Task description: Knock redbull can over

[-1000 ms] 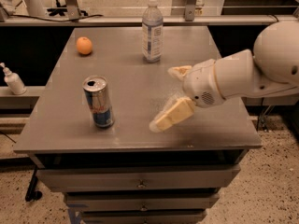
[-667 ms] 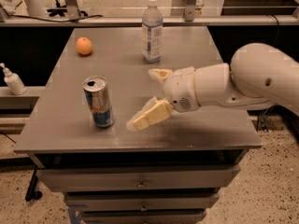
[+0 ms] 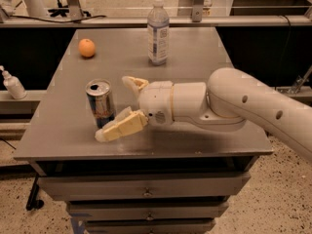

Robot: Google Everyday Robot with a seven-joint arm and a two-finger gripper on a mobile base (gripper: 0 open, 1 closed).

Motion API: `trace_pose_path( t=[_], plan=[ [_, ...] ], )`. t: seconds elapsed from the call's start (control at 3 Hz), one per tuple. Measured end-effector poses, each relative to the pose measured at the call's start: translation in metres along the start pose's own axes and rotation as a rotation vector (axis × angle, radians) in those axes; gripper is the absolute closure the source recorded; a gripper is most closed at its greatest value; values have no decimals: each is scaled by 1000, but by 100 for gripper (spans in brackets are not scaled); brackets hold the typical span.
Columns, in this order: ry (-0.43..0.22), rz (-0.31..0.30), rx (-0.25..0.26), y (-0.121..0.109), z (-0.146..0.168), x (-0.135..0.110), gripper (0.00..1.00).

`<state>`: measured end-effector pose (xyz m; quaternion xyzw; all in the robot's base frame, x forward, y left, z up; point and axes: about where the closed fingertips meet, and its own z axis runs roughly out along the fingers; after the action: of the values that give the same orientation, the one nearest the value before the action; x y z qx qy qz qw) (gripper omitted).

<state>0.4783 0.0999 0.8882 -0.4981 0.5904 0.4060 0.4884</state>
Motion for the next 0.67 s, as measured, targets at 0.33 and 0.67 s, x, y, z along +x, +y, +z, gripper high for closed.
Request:
trace_pose_path(
  t=[0.33, 0.67],
  plan=[
    [-42, 20, -20, 12, 18, 2, 17],
    [-62, 39, -19, 16, 26, 4, 41]
  ],
)
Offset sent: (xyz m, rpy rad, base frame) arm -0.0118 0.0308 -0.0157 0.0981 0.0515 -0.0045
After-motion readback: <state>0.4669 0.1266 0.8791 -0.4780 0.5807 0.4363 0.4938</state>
